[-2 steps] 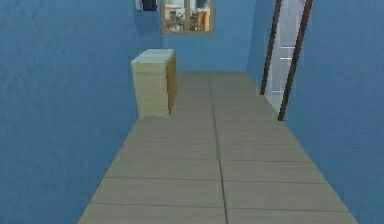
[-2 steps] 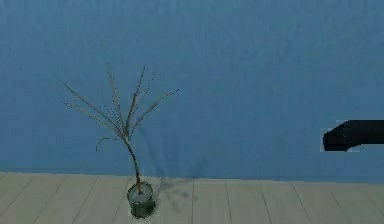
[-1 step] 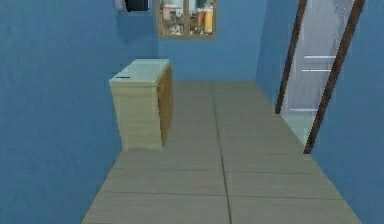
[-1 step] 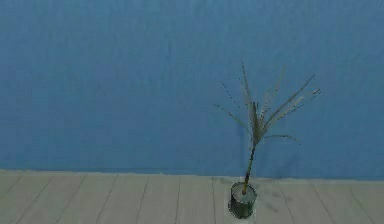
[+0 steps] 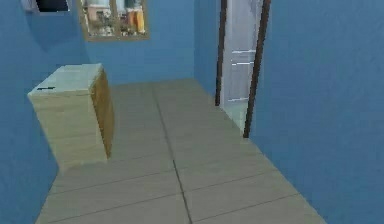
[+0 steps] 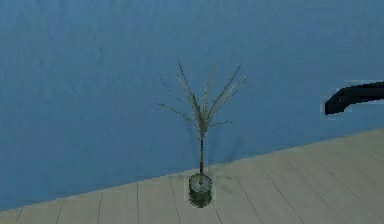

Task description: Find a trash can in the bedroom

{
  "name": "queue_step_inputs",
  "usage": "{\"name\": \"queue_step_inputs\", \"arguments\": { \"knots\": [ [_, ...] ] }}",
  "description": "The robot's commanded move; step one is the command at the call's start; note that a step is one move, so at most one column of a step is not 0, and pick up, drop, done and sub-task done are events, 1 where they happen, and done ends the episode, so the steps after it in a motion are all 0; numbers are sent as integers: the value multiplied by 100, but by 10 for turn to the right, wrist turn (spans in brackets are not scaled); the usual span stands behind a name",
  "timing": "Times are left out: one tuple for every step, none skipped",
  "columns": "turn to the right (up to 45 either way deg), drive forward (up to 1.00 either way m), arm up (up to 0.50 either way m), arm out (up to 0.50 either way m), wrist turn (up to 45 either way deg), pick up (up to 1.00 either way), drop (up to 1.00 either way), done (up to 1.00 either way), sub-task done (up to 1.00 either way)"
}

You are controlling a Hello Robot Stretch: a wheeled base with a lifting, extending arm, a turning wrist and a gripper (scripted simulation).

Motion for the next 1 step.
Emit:
{"name": "queue_step_inputs", "arguments": {
  "knots": [
    [0,100,0,0,0,0,0,0,0]
  ]
}}
